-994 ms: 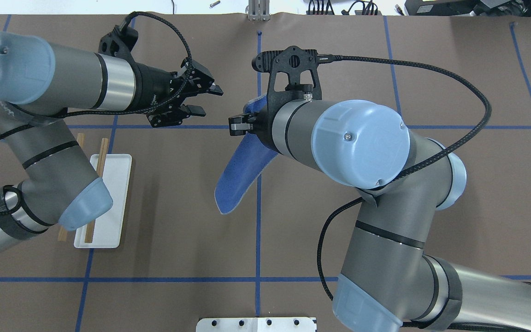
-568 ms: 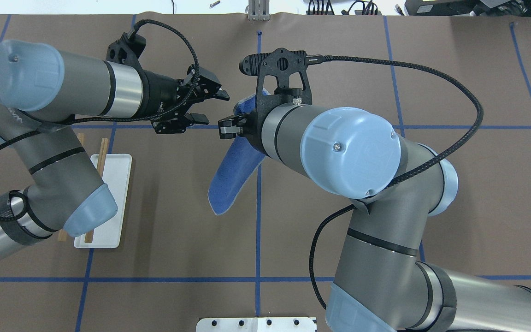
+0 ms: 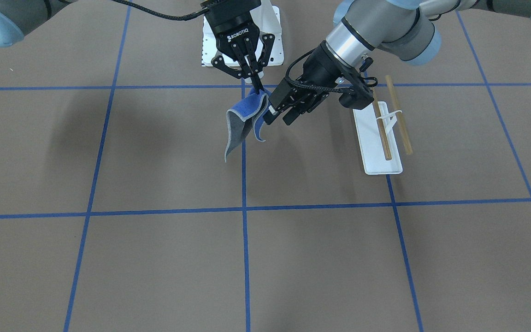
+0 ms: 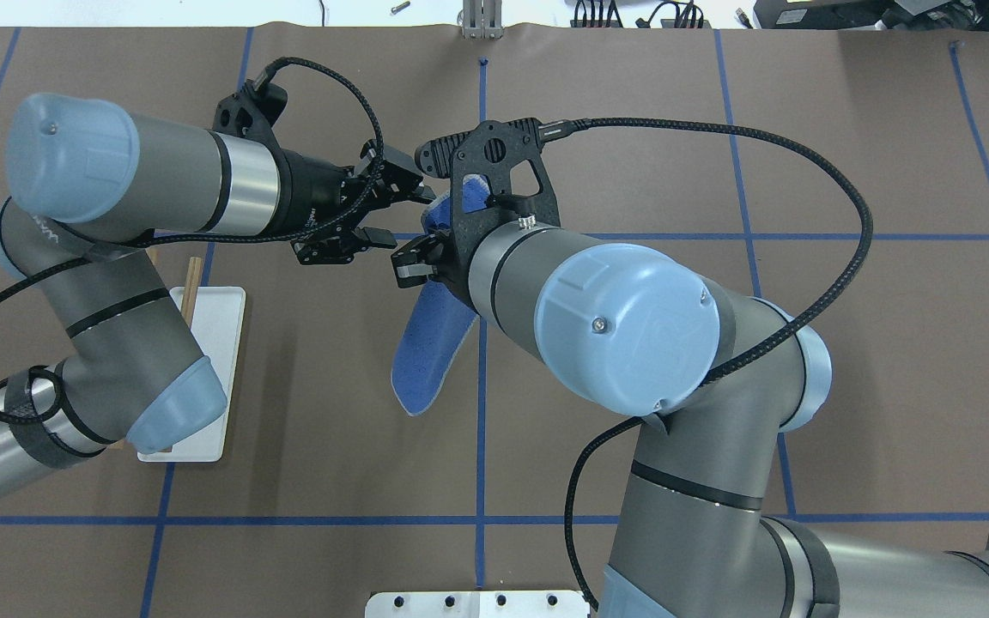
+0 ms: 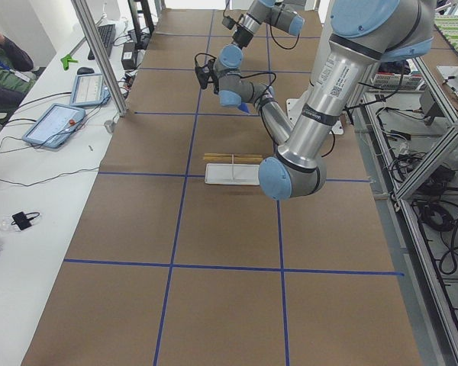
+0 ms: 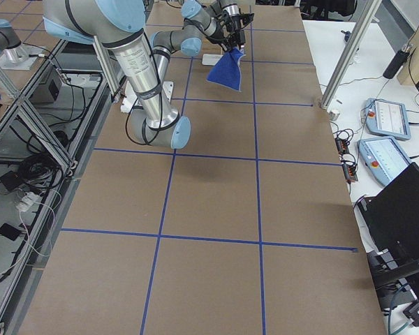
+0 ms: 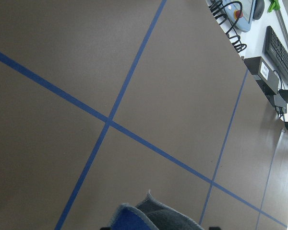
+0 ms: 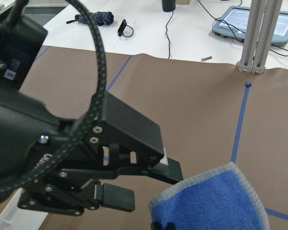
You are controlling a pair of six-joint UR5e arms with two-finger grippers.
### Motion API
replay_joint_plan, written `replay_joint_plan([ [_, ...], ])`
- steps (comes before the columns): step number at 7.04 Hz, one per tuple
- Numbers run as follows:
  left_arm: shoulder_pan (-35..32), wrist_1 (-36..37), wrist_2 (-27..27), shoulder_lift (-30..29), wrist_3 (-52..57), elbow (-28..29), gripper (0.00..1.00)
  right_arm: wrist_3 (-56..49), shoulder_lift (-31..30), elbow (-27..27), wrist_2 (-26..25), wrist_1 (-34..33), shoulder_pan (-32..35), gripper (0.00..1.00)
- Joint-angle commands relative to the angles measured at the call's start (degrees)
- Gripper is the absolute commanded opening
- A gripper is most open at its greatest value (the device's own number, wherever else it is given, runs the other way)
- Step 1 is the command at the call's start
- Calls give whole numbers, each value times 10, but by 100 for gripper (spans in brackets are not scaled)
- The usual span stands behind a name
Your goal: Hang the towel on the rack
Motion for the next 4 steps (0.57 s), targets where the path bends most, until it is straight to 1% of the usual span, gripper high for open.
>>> replay_joint_plan([
  [1, 13, -1, -1, -1, -1, 0, 72, -4, 0, 1, -13, 0, -11, 0],
  [2, 13, -1, -1, 0, 0, 2, 66, -4, 1, 1, -18, 0, -12, 0],
  [4, 21, 0, -1, 0, 0, 6, 66, -6, 12, 1, -29, 0, -16, 0],
])
